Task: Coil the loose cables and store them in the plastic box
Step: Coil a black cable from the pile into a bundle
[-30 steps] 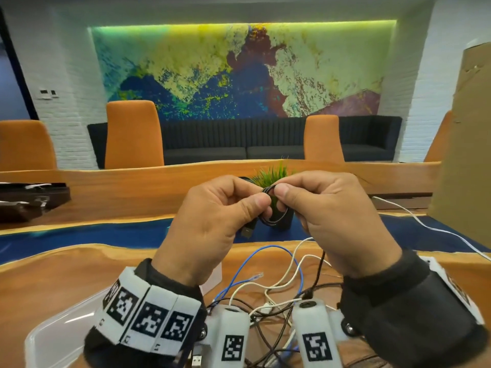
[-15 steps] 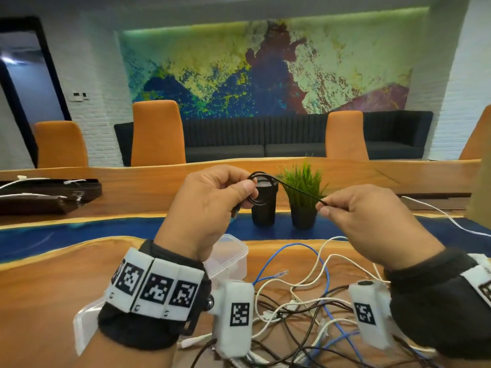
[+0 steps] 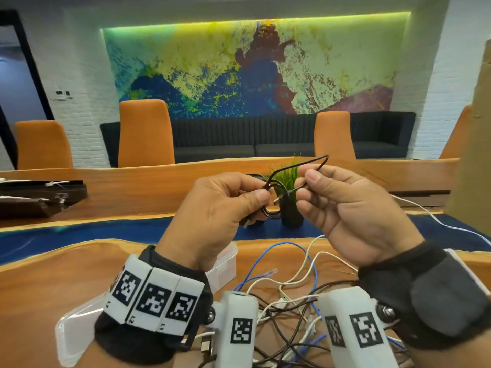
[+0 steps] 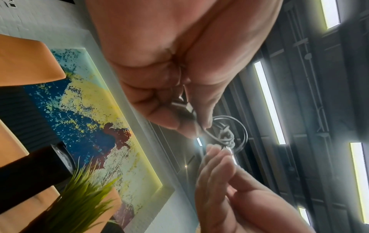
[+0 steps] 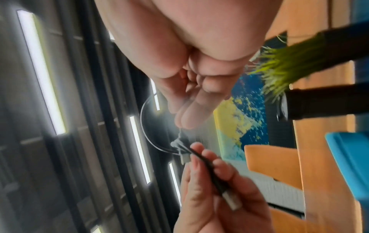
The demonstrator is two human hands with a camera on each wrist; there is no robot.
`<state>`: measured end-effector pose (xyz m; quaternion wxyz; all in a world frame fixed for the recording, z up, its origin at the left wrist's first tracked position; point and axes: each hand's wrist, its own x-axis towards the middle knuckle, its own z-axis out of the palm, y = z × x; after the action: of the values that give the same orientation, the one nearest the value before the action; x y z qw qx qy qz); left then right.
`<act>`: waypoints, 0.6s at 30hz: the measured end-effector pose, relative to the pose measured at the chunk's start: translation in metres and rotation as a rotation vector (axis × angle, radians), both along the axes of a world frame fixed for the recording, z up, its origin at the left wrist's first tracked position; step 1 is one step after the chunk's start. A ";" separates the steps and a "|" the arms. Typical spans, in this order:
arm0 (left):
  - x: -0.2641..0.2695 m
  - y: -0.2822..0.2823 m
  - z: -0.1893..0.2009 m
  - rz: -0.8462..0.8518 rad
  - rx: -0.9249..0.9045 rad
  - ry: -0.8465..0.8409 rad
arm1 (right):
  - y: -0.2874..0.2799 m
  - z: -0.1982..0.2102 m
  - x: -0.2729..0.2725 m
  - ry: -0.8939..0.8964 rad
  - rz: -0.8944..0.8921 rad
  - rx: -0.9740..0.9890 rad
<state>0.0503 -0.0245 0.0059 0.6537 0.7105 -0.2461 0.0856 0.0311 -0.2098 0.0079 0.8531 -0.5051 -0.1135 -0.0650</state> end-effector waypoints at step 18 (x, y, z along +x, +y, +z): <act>0.004 0.007 0.001 0.223 -0.014 -0.187 | 0.002 -0.002 -0.008 -0.013 -0.048 -0.540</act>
<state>0.0539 -0.0170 0.0070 0.6192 0.7177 -0.2249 0.2254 0.0231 -0.2077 0.0061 0.6848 -0.7166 -0.1201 -0.0556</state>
